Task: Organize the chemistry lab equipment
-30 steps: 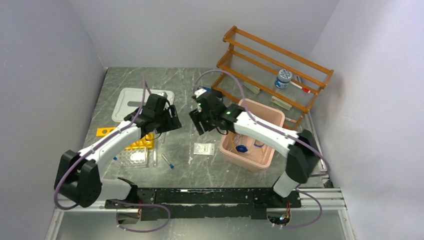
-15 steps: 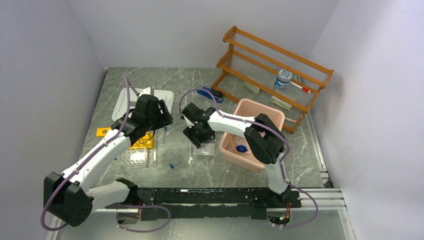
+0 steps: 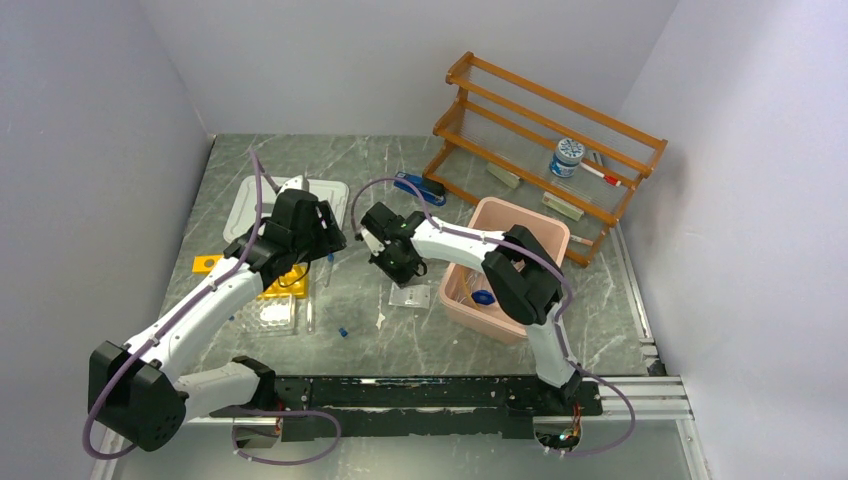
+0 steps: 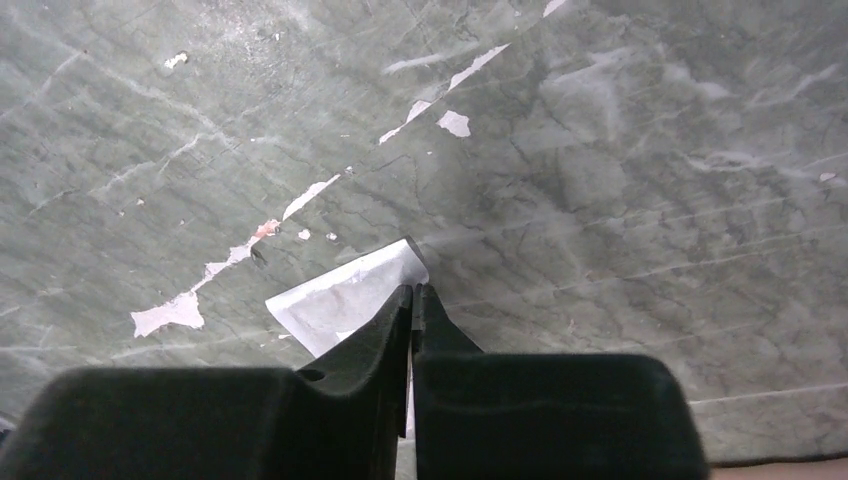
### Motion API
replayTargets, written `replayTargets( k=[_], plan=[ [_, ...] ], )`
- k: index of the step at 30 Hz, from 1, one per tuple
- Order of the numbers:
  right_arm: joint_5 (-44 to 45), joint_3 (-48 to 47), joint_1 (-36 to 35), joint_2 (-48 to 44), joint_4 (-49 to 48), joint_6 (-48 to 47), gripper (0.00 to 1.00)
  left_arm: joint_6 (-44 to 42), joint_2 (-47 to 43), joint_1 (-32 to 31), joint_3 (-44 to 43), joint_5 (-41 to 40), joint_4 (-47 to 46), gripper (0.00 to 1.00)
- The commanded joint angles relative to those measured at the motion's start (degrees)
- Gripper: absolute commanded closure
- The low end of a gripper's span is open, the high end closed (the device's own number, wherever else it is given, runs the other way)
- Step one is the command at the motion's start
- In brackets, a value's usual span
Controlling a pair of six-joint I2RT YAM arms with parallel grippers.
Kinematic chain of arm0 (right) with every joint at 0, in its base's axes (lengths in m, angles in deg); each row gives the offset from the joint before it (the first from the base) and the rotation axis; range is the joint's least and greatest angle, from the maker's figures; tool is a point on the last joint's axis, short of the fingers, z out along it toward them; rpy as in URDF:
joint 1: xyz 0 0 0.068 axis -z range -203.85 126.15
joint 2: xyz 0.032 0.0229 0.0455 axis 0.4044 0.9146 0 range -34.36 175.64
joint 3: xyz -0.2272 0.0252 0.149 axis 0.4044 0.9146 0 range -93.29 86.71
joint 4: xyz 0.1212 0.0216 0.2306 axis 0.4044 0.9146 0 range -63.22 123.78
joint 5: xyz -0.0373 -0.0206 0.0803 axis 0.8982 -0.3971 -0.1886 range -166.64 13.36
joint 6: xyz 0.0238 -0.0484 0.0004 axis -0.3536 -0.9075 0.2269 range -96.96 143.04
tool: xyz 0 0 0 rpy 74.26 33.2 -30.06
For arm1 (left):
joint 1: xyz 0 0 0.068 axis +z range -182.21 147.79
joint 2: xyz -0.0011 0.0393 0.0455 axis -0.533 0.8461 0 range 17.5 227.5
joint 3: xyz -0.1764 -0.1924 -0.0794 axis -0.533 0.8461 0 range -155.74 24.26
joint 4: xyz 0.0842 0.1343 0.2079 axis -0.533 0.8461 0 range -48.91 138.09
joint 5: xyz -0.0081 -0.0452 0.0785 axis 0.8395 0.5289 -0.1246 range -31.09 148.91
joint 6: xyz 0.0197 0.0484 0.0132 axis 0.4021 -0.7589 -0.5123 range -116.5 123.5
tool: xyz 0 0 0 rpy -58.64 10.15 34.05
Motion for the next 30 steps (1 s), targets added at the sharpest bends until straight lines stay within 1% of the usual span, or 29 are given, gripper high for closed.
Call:
replayTargets(
  k=[1,4,8,14,16,19,22,26,30],
  plan=[
    [-1.5,2.0,-0.4,3.6,0.4,0.9,1.0,-0.5,-0.2,0.4,-1.4,-0.2,0.3,0.29],
    [-1.6,1.4,-0.4,2.1,-0.8,1.8,1.0,-0.6,-0.3,0.4,-1.5,-0.4,0.6,0.29],
    [-1.3,-0.9,-0.1,-1.3,-2.0,5.6,1.0,-0.6,-0.5,0.4,-1.8,-1.0,0.7,0.29],
    [0.5,-6.4,2.2,-10.1,-3.6,11.9,1.0,-0.6,-1.7,0.4,-1.7,-2.7,0.7,0.29],
    [1.3,-7.1,3.7,-14.3,-5.0,13.7,1.0,-0.5,-2.0,0.4,-1.6,-3.2,0.6,0.29],
    [3.4,-7.7,6.8,-19.3,-5.8,16.4,1.0,-0.8,-2.1,0.4,-1.7,-3.2,0.3,0.29],
    [7.9,-7.6,10.7,-24.1,-4.9,20.0,1.0,-1.1,-1.8,0.4,-1.6,-2.8,-0.2,0.29],
    [16.5,-5.1,17.4,-31.0,-2.2,24.5,1.0,-1.3,-1.1,0.4,-1.3,-1.6,-1.5,0.29],
    [21.1,-1.1,26.2,-37.0,2.8,28.4,1.0,-0.6,-0.5,0.4,-1.0,-1.2,-2.4,0.3]
  ],
)
